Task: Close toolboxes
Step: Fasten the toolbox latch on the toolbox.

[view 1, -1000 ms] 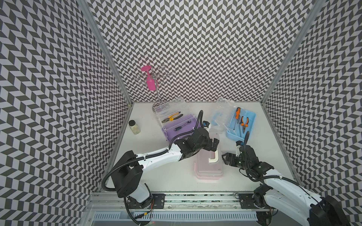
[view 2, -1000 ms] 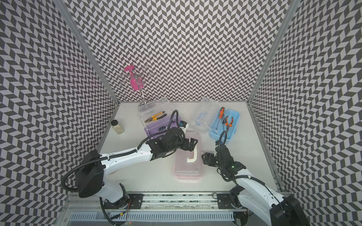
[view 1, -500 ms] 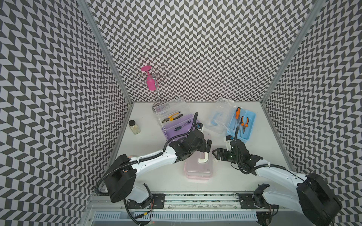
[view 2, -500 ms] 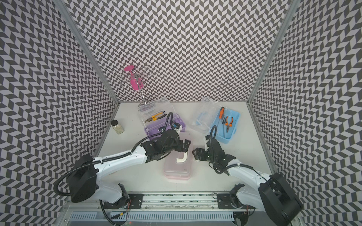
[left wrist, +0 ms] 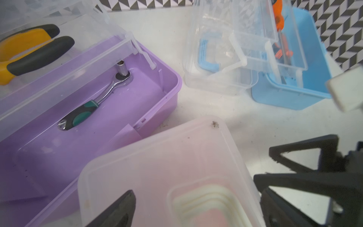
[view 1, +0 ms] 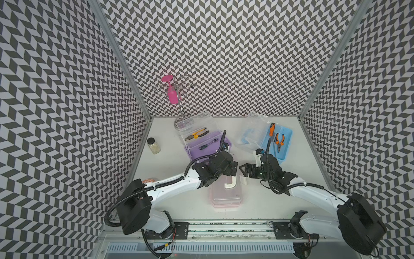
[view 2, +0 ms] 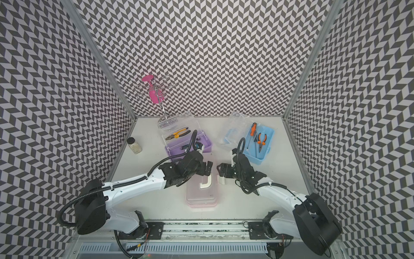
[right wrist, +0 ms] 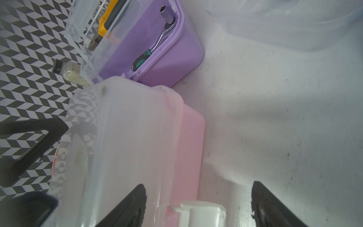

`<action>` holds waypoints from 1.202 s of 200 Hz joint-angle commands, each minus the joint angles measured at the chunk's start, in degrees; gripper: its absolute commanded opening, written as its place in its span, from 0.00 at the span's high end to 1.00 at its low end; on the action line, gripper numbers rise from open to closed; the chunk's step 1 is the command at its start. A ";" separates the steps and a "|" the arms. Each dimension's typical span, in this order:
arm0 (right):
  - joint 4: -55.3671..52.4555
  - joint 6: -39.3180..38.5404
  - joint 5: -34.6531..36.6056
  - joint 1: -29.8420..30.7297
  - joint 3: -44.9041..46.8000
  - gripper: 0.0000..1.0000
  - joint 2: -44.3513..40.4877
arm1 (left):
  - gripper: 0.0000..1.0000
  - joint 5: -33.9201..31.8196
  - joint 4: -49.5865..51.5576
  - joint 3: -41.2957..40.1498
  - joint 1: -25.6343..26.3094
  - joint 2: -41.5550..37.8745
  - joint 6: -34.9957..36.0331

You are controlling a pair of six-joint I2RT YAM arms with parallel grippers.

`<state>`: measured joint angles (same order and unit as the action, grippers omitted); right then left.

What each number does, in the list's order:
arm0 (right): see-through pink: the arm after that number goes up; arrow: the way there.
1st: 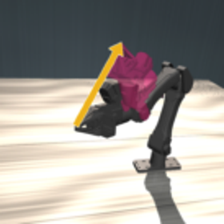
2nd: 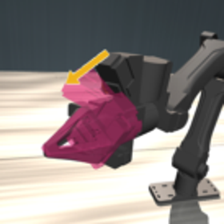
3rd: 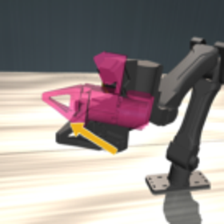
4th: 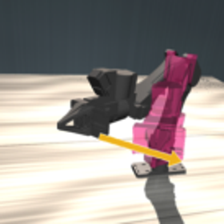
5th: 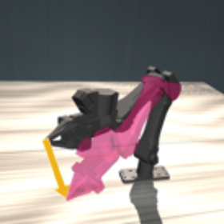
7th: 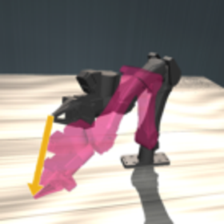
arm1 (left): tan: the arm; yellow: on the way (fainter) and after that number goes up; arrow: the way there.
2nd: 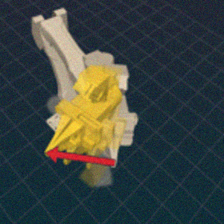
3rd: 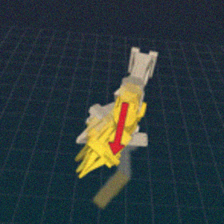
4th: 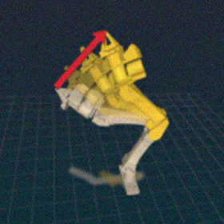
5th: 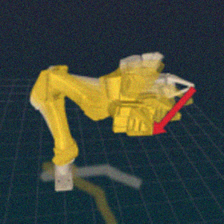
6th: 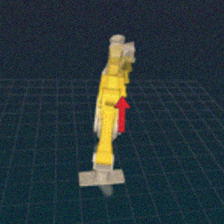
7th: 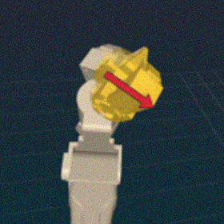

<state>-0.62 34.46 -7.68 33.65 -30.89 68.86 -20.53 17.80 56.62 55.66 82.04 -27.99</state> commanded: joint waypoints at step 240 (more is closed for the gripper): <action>8.52 9.22 6.72 13.10 20.64 0.07 -6.95 | 0.01 -0.82 1.01 -6.99 4.46 -1.73 -7.08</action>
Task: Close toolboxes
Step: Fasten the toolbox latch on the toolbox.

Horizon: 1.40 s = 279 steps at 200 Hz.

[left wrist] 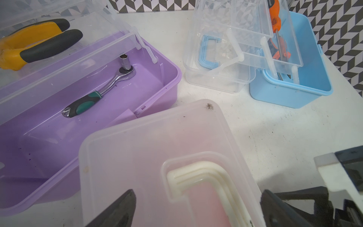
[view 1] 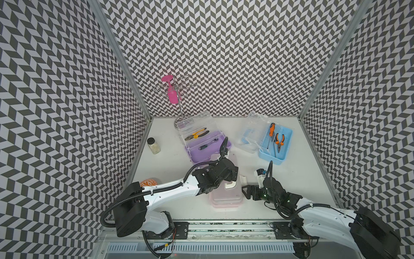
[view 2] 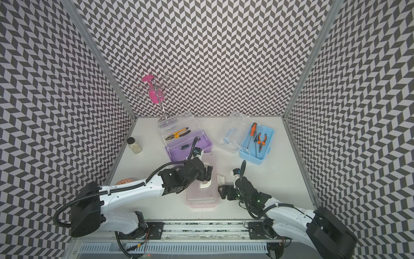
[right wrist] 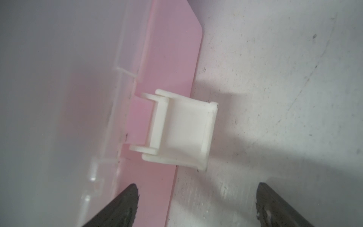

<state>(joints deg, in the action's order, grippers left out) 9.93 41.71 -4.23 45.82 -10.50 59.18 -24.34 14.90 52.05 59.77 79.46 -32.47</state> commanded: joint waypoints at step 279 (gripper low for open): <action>6.39 1.65 21.38 8.74 -0.23 0.08 7.20 | 0.00 1.93 1.63 -4.07 -2.78 0.93 -1.66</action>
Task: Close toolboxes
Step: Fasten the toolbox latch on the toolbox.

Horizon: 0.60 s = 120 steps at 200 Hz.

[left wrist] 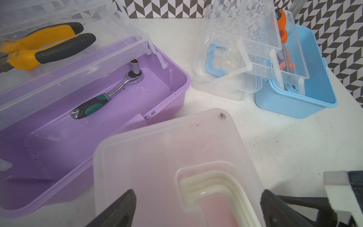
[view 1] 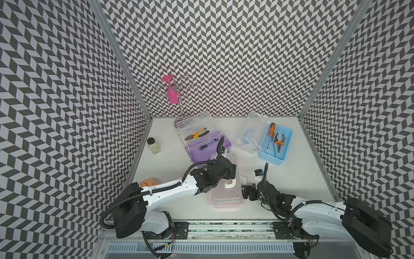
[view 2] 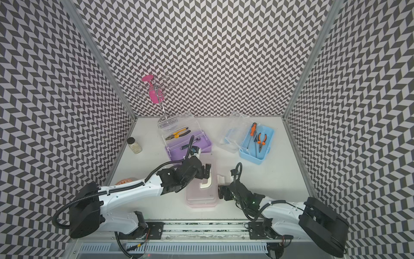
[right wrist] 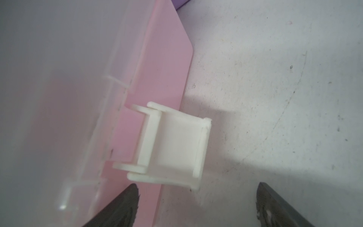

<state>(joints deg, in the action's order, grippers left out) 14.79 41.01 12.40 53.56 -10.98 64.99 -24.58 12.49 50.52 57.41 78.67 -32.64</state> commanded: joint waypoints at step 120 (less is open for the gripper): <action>-2.31 3.28 19.28 1.38 -1.23 0.07 -1.25 | 0.01 1.73 4.54 -3.41 -0.98 0.21 -1.29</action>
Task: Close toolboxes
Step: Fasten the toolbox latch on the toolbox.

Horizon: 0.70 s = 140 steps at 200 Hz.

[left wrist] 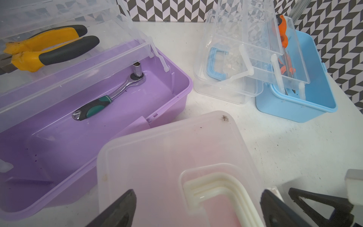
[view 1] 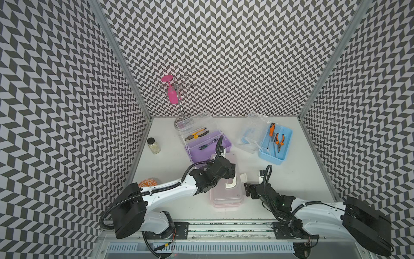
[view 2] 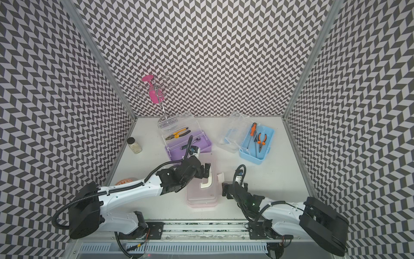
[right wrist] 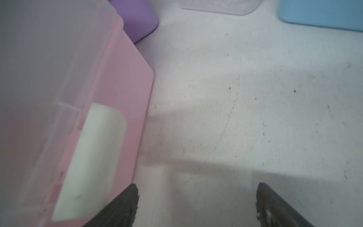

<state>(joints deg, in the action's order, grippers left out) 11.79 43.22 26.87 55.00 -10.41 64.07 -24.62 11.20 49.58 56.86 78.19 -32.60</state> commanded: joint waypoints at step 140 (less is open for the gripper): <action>9.52 -5.30 -16.12 -0.04 -4.80 0.15 -2.72 | 0.00 1.68 6.66 -2.65 -3.20 -1.18 0.23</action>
<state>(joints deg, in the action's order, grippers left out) 15.20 38.76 19.05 54.59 -15.59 61.82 -24.62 12.10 48.42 54.57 76.38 -31.77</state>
